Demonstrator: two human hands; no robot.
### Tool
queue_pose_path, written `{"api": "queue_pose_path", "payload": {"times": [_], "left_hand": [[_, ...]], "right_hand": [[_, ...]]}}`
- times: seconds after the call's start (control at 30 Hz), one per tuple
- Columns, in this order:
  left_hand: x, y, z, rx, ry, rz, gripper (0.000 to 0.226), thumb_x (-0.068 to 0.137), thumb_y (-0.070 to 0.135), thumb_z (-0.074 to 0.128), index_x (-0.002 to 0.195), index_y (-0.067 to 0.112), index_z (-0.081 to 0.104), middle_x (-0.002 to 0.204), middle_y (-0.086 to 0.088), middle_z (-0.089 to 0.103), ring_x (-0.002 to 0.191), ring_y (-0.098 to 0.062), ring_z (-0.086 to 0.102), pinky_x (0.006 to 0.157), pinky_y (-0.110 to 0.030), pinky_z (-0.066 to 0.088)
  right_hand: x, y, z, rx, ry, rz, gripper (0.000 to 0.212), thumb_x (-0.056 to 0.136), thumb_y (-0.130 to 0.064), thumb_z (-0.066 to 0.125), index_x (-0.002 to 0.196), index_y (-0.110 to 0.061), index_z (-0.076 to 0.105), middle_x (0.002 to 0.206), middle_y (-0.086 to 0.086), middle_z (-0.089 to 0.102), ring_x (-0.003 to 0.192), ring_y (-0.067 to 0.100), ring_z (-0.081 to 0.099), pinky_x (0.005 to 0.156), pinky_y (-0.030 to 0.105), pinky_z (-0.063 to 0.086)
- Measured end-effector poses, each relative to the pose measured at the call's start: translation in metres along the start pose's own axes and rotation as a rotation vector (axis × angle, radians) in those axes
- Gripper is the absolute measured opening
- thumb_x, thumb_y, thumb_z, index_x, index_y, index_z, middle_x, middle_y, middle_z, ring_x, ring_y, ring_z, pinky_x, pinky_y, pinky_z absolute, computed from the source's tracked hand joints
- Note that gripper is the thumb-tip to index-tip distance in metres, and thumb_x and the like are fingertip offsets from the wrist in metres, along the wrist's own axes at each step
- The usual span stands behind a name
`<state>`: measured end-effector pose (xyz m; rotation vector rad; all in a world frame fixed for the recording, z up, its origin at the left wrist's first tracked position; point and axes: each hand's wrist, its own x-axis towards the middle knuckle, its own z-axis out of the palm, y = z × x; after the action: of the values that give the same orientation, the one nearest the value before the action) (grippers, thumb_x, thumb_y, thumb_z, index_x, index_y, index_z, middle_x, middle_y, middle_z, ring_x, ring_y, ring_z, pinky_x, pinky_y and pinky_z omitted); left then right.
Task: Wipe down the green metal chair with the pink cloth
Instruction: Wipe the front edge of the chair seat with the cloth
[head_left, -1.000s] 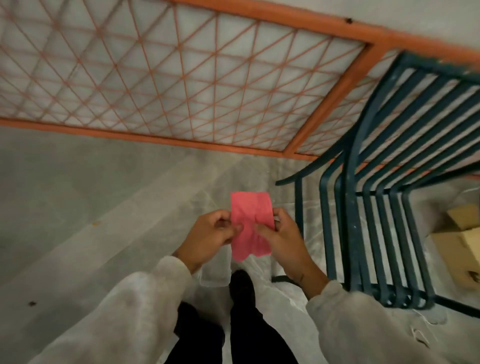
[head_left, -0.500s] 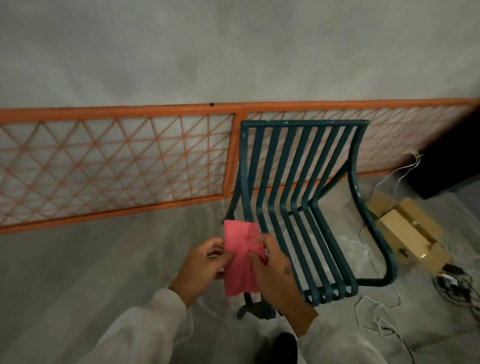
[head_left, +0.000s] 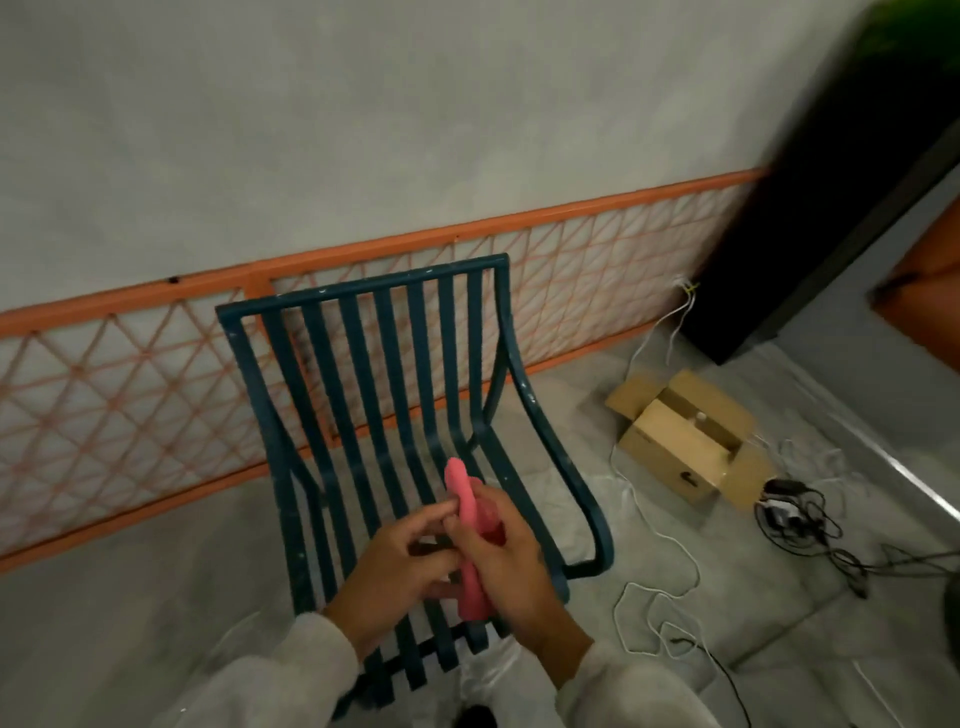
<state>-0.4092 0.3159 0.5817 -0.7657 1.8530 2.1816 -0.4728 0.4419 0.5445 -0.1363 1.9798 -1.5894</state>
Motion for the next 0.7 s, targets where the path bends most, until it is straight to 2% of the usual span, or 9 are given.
{"api": "queue_pose_path", "payload": {"times": [0.07,0.13,0.23,0.47,0.53,0.63,0.7], "left_hand": [[0.011,0.006,0.02,0.043,-0.073,-0.017,0.045,0.088,0.0,0.064,0.119,0.033,0.065,0.112,0.01,0.071,0.097,-0.012,0.072,0.076,-0.031,0.06],[0.022,0.009,0.029,0.093,-0.1,-0.047,0.037,0.089,0.004,0.065,0.119,0.027,0.066,0.115,0.006,0.071,0.098,-0.012,0.072,0.078,-0.029,0.06],[0.038,0.007,0.026,0.197,-0.094,-0.069,0.031,0.09,0.011,0.066,0.119,0.022,0.066,0.116,0.001,0.071,0.1,-0.013,0.071,0.088,-0.035,0.059],[0.068,-0.002,0.013,0.218,-0.097,-0.088,0.024,0.094,0.022,0.061,0.118,0.019,0.066,0.112,-0.003,0.072,0.098,-0.015,0.072,0.088,-0.034,0.058],[0.077,-0.005,0.017,0.23,-0.091,-0.103,0.025,0.094,0.022,0.062,0.118,0.019,0.065,0.112,-0.003,0.071,0.099,-0.016,0.071,0.089,-0.035,0.057],[0.098,-0.009,0.03,0.248,-0.088,-0.127,0.024,0.093,0.023,0.063,0.116,0.02,0.066,0.112,-0.002,0.071,0.098,-0.015,0.071,0.093,-0.039,0.056],[0.116,-0.011,0.04,0.253,-0.084,-0.155,0.022,0.092,0.022,0.064,0.114,0.022,0.068,0.11,-0.002,0.072,0.095,-0.014,0.072,0.09,-0.036,0.058]], "right_hand": [[0.001,0.001,-0.025,0.146,0.061,0.055,0.031,0.089,-0.037,0.068,0.119,-0.038,0.067,0.112,-0.003,0.072,0.101,0.016,0.071,0.088,0.036,0.061],[0.0,0.004,-0.044,0.216,0.11,0.077,0.02,0.098,-0.025,0.06,0.111,-0.034,0.071,0.11,0.009,0.072,0.097,0.03,0.071,0.082,0.042,0.061],[-0.012,0.011,-0.064,0.279,0.177,0.121,0.021,0.101,-0.019,0.054,0.116,-0.029,0.066,0.108,0.014,0.069,0.08,0.03,0.068,0.072,0.039,0.06],[-0.028,0.043,-0.106,0.245,0.355,0.163,0.035,0.097,-0.017,0.061,0.13,-0.03,0.061,0.111,0.016,0.066,0.079,0.031,0.069,0.073,0.047,0.062],[-0.027,0.048,-0.116,0.22,0.379,0.178,0.033,0.097,-0.017,0.06,0.124,-0.035,0.062,0.111,0.013,0.066,0.082,0.031,0.07,0.076,0.048,0.062],[-0.013,0.058,-0.133,0.113,0.383,0.195,0.033,0.098,-0.019,0.058,0.109,-0.05,0.058,0.114,0.004,0.065,0.096,0.03,0.067,0.087,0.051,0.059],[0.004,0.063,-0.143,0.053,0.363,0.206,0.034,0.099,-0.021,0.058,0.103,-0.054,0.055,0.114,0.0,0.063,0.098,0.027,0.065,0.09,0.05,0.057]]}}
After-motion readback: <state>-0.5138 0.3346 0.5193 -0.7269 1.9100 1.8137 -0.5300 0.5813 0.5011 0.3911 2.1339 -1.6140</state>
